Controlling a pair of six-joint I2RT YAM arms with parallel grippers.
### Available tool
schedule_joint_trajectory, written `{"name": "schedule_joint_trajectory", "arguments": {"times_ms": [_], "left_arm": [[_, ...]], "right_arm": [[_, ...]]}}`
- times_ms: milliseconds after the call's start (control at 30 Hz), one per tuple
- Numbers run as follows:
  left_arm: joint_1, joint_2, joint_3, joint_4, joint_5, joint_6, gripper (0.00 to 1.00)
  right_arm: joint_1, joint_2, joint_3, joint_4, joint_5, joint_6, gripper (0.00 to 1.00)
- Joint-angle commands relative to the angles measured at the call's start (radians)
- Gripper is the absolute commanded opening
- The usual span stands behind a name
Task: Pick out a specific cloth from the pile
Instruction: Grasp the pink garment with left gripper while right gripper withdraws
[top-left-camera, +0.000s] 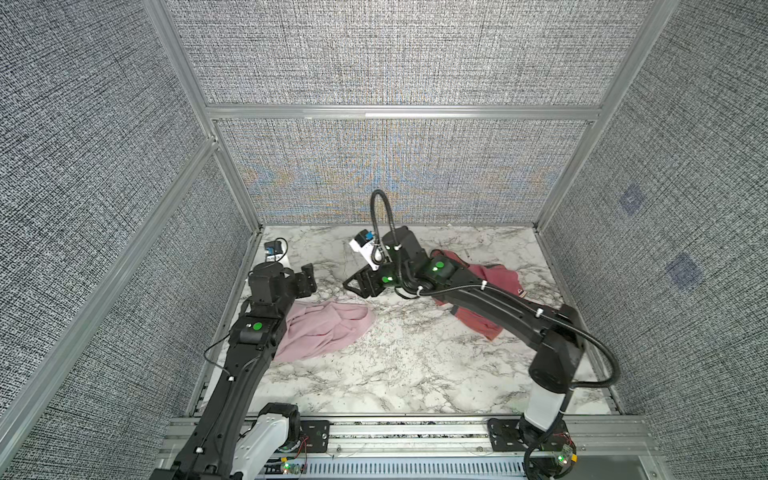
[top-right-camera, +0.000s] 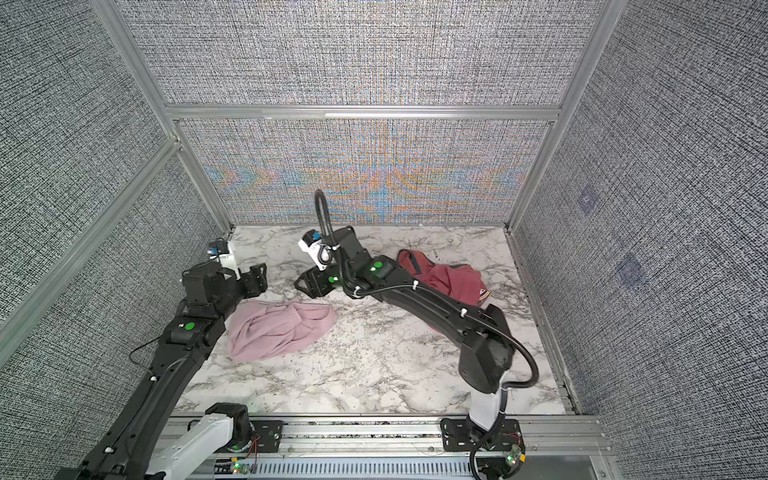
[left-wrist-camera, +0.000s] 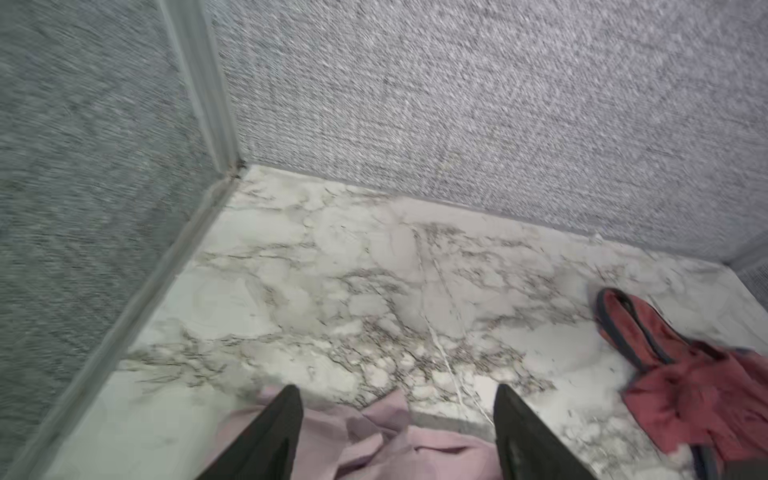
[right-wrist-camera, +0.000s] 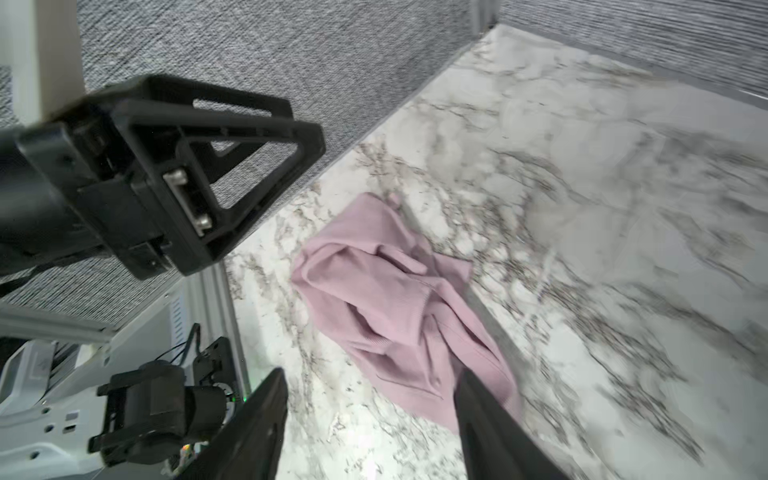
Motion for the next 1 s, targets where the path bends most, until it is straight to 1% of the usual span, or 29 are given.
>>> {"name": "schedule_joint_trajectory", "arguments": {"times_ms": [0, 100, 233, 333, 433, 533, 667, 967], "left_arm": [[-0.090, 0.051, -0.037, 0.066, 0.064, -0.037, 0.75], [-0.163, 0.113, -0.077, 0.073, 0.075, -0.066, 0.73], [-0.230, 0.163, -0.133, 0.082, 0.065, -0.098, 0.71], [-0.278, 0.205, -0.161, 0.111, 0.057, -0.112, 0.70], [-0.329, 0.272, -0.154, 0.106, 0.034, -0.123, 0.69], [-0.360, 0.352, -0.121, 0.066, 0.028, -0.129, 0.68], [-0.406, 0.438, -0.094, 0.064, -0.013, -0.126, 0.66], [-0.429, 0.579, -0.023, 0.077, -0.046, -0.101, 0.61]], "right_arm": [[-0.061, -0.103, -0.147, 0.097, 0.111, 0.067, 0.65], [-0.139, -0.209, -0.277, 0.097, 0.160, 0.106, 0.65], [-0.208, -0.315, -0.398, 0.097, 0.220, 0.123, 0.65], [-0.241, -0.352, -0.450, 0.109, 0.216, 0.128, 0.65], [-0.256, -0.354, -0.460, 0.112, 0.198, 0.128, 0.65], [-0.256, -0.345, -0.459, 0.119, 0.174, 0.130, 0.65], [-0.258, -0.334, -0.457, 0.125, 0.151, 0.127, 0.65], [-0.266, -0.330, -0.459, 0.111, 0.147, 0.120, 0.65]]}}
